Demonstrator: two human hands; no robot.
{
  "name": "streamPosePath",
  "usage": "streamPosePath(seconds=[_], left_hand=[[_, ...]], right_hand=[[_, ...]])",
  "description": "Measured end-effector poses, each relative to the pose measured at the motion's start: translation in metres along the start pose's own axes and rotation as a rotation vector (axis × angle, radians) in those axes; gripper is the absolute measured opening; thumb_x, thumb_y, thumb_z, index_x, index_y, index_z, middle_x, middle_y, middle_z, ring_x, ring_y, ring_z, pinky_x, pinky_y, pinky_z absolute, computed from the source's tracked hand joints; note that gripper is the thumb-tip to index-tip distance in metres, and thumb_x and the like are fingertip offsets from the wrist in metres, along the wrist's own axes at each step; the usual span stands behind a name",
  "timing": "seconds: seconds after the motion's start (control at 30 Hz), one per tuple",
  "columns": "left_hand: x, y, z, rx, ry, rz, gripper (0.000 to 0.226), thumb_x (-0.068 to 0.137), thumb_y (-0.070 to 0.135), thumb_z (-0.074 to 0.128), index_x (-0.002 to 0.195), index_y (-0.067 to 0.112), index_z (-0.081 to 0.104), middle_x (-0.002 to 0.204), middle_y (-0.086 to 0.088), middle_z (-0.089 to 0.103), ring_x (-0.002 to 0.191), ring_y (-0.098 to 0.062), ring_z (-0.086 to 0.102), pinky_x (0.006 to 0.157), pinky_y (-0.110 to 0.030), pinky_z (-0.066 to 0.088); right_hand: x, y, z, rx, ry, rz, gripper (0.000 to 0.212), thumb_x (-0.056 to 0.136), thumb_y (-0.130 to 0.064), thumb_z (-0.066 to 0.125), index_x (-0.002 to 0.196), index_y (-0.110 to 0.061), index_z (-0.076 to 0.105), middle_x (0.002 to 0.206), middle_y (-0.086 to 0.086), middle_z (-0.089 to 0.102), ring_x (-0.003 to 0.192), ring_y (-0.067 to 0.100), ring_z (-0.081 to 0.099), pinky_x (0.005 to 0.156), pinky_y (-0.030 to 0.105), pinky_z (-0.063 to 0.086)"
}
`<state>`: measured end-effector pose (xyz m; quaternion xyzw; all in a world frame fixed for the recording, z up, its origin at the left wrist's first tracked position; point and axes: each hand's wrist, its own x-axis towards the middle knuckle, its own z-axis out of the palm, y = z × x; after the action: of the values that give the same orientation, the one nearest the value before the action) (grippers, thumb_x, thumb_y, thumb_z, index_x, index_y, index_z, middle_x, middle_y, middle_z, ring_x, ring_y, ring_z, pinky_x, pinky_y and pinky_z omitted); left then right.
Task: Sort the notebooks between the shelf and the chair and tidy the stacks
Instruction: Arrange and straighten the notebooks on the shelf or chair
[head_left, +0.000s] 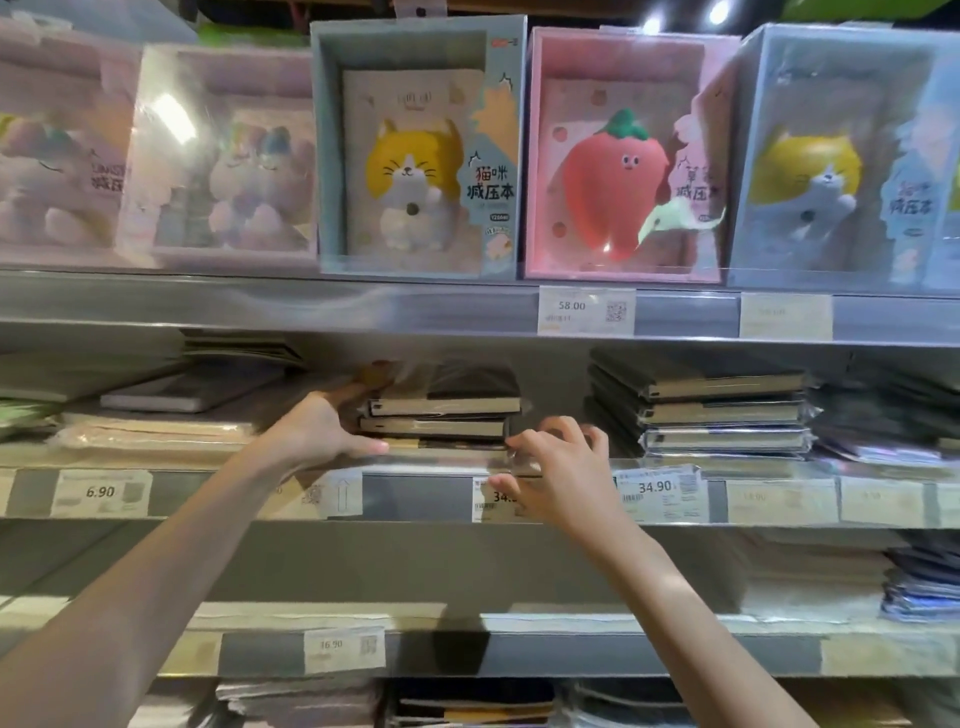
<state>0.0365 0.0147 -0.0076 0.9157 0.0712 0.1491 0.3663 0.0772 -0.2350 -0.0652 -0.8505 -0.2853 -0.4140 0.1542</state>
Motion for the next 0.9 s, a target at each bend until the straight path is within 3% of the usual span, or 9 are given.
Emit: streamPosePath(seconds=[0.1, 0.3, 0.37, 0.47, 0.57, 0.63, 0.7, 0.8, 0.9], left_hand=[[-0.003, 0.011, 0.006, 0.024, -0.041, 0.03, 0.057, 0.069, 0.025, 0.081, 0.12, 0.017, 0.059, 0.092, -0.001, 0.063, 0.08, -0.011, 0.057, 0.074, -0.023, 0.046], [-0.009, 0.045, 0.025, 0.005, -0.091, 0.056, 0.019, 0.079, 0.024, 0.072, 0.073, 0.021, 0.054, 0.057, 0.006, 0.052, 0.052, -0.005, 0.048, 0.054, -0.008, 0.043], [-0.007, 0.051, 0.029, 0.018, -0.119, 0.083, 0.027, 0.077, 0.03, 0.073, 0.092, 0.009, 0.064, 0.069, 0.004, 0.064, 0.063, -0.004, 0.057, 0.063, -0.013, 0.042], [-0.005, 0.058, 0.04, 0.061, -0.145, 0.17, 0.058, 0.076, 0.027, 0.076, 0.128, 0.023, 0.05, 0.103, -0.003, 0.063, 0.09, -0.02, 0.061, 0.081, -0.032, 0.049], [-0.005, 0.067, 0.054, 0.084, -0.15, 0.205, 0.061, 0.079, 0.027, 0.073, 0.133, 0.027, 0.044, 0.088, -0.009, 0.069, 0.075, -0.022, 0.065, 0.069, -0.03, 0.053], [-0.005, 0.07, 0.059, 0.076, -0.132, 0.198, 0.054, 0.081, 0.025, 0.071, 0.129, 0.021, 0.046, 0.056, 0.0, 0.061, 0.048, -0.011, 0.053, 0.044, -0.016, 0.041], [-0.005, 0.071, 0.063, 0.057, -0.104, 0.207, 0.051, 0.083, 0.026, 0.068, 0.129, 0.022, 0.046, 0.043, 0.007, 0.053, 0.04, -0.005, 0.047, 0.04, -0.012, 0.034], [-0.011, 0.072, 0.064, 0.044, -0.107, 0.254, 0.061, 0.081, 0.038, 0.068, 0.134, 0.025, 0.041, 0.079, -0.001, 0.07, 0.075, -0.011, 0.064, 0.069, -0.023, 0.049], [-0.016, 0.072, 0.068, 0.108, -0.111, 0.238, 0.069, 0.075, 0.046, 0.07, 0.134, 0.022, 0.043, 0.124, -0.004, 0.06, 0.109, -0.021, 0.058, 0.092, -0.031, 0.047]], right_hand=[[-0.008, 0.008, -0.011, -0.071, 0.062, -0.031, 0.032, 0.067, -0.044, 0.077, 0.084, -0.017, 0.07, 0.078, -0.003, 0.069, 0.095, 0.025, 0.061, 0.088, 0.038, 0.029], [-0.033, 0.025, -0.027, -0.31, 0.106, -0.053, 0.039, 0.066, -0.044, 0.079, 0.091, -0.017, 0.068, 0.084, -0.002, 0.068, 0.097, 0.025, 0.056, 0.085, 0.034, 0.035], [-0.036, 0.035, -0.03, -0.397, 0.136, -0.025, 0.04, 0.063, -0.045, 0.08, 0.088, -0.016, 0.07, 0.089, 0.002, 0.063, 0.099, 0.026, 0.045, 0.083, 0.037, 0.038], [-0.039, 0.052, -0.034, -0.443, 0.183, 0.028, 0.035, 0.064, -0.047, 0.077, 0.08, -0.017, 0.071, 0.101, 0.004, 0.048, 0.1, 0.025, 0.037, 0.082, 0.036, 0.025], [-0.046, 0.065, -0.037, -0.442, 0.192, 0.047, 0.034, 0.065, -0.046, 0.078, 0.084, -0.019, 0.073, 0.11, 0.003, 0.04, 0.104, 0.025, 0.037, 0.084, 0.037, 0.024], [-0.051, 0.071, -0.036, -0.407, 0.209, 0.062, 0.035, 0.065, -0.04, 0.079, 0.093, -0.02, 0.073, 0.114, 0.003, 0.039, 0.107, 0.026, 0.036, 0.086, 0.042, 0.03], [-0.055, 0.072, -0.033, -0.384, 0.209, 0.092, 0.043, 0.064, -0.036, 0.081, 0.103, -0.021, 0.07, 0.115, 0.003, 0.041, 0.108, 0.026, 0.037, 0.083, 0.047, 0.04], [-0.057, 0.071, -0.027, -0.382, 0.218, 0.138, 0.049, 0.063, -0.039, 0.081, 0.107, -0.019, 0.068, 0.115, 0.007, 0.048, 0.107, 0.028, 0.039, 0.08, 0.049, 0.044], [-0.056, 0.068, -0.022, -0.339, 0.261, 0.187, 0.048, 0.066, -0.037, 0.081, 0.107, -0.016, 0.068, 0.119, 0.007, 0.042, 0.107, 0.028, 0.038, 0.078, 0.048, 0.044]])
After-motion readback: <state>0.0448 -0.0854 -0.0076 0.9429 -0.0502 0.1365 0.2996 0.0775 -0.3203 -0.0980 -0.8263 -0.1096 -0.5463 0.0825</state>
